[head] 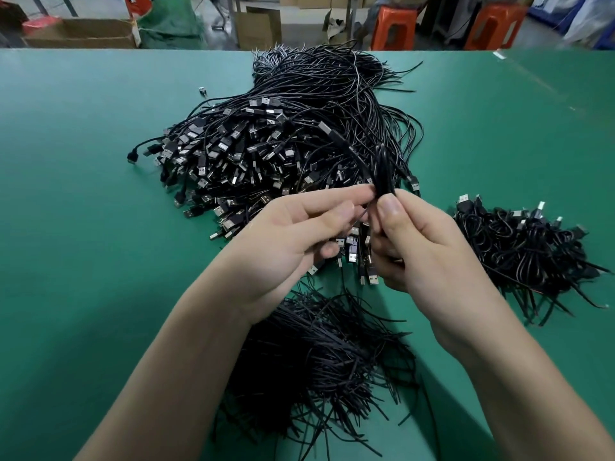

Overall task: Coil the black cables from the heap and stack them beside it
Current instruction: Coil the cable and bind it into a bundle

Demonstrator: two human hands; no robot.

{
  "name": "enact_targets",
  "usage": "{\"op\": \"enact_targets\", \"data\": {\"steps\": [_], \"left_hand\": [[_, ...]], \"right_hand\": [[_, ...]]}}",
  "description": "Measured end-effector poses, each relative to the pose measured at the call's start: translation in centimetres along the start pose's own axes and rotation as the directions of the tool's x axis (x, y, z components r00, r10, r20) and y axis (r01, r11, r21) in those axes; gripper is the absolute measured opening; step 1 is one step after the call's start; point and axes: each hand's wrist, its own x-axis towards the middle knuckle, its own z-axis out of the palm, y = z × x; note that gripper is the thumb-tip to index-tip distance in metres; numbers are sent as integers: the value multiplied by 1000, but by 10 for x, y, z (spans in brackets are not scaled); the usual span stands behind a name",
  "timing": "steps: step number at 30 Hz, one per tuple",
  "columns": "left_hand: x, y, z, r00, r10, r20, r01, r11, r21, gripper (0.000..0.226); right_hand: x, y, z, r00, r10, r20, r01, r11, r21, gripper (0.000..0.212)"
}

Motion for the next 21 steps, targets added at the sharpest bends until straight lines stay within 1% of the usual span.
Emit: {"op": "enact_targets", "data": {"steps": [2, 4, 9, 14, 16, 18, 19, 21], "left_hand": [[0, -3, 2, 1000, 24, -5, -23, 1000, 9, 27], [2, -4, 4, 998, 54, -26, -53, 998, 33, 24], [3, -10, 9, 989, 147, -35, -148, 988, -41, 27], [4, -12, 10, 984, 177, -29, -177, 984, -6, 40], [3, -11, 10, 980, 201, -13, -200, 979, 31, 32], [1, -10, 8, 975, 221, 26, -223, 972, 69, 12], [1, -8, 8, 972, 229, 47, -233, 968, 89, 11], [-1, -7, 9, 970, 228, 87, -237, 964, 124, 19]], "right_hand": [[-1, -1, 0, 1000, 10, 11, -10, 999, 33, 37], [-2, -4, 2, 1000, 20, 21, -21, 998, 59, 37], [-6, -8, 5, 996, 35, 85, -51, 979, 199, 37], [-7, -9, -1, 987, 34, 159, -66, 978, 196, 38], [-6, -9, -4, 980, 31, 199, -70, 979, 191, 36], [-6, -8, -8, 965, 41, 258, -93, 976, 195, 35], [-5, -8, -10, 956, 52, 289, -113, 973, 201, 35], [-5, -6, -13, 938, 79, 337, -158, 964, 212, 37]]}}
